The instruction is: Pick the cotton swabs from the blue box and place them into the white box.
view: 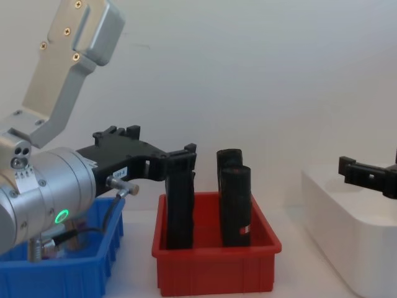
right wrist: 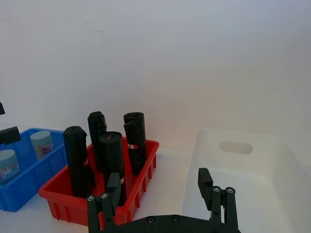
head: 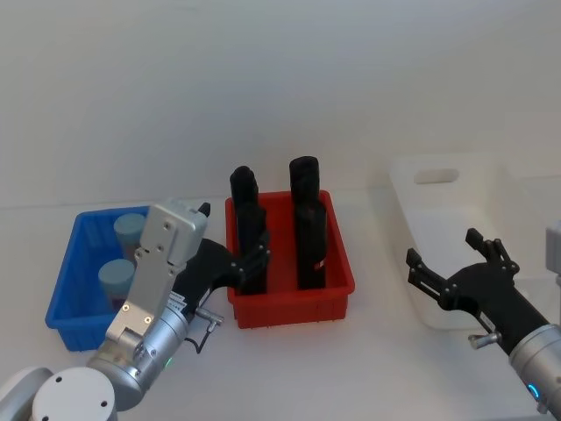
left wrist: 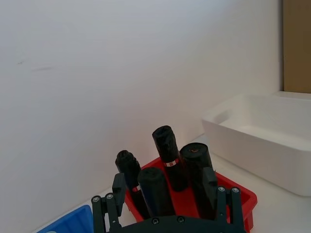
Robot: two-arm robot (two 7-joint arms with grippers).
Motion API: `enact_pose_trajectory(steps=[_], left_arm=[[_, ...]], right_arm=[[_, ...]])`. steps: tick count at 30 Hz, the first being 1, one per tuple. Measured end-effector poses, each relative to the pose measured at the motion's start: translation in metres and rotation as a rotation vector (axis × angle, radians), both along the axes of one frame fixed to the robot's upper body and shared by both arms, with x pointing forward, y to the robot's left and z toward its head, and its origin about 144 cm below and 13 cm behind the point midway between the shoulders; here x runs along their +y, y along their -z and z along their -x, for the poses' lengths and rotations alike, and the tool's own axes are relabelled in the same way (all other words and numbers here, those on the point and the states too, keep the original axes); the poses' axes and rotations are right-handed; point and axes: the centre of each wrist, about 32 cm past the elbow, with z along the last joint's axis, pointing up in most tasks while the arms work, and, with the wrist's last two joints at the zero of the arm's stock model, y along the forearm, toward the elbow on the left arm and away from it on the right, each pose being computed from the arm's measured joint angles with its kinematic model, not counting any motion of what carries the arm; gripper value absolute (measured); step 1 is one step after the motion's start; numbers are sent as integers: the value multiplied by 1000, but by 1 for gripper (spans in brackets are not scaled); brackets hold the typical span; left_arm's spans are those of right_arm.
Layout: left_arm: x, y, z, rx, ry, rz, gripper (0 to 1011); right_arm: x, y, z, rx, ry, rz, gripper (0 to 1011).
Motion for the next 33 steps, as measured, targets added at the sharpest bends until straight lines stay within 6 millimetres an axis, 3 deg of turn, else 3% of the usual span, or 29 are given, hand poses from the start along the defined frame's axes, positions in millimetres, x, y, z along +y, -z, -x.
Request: enact_pose_trajectory(steps=[33], left_arm=[[44,-6,-38,250,-180,83,1004]], right_arm=[[0,0,0,0,0,0,1002]])
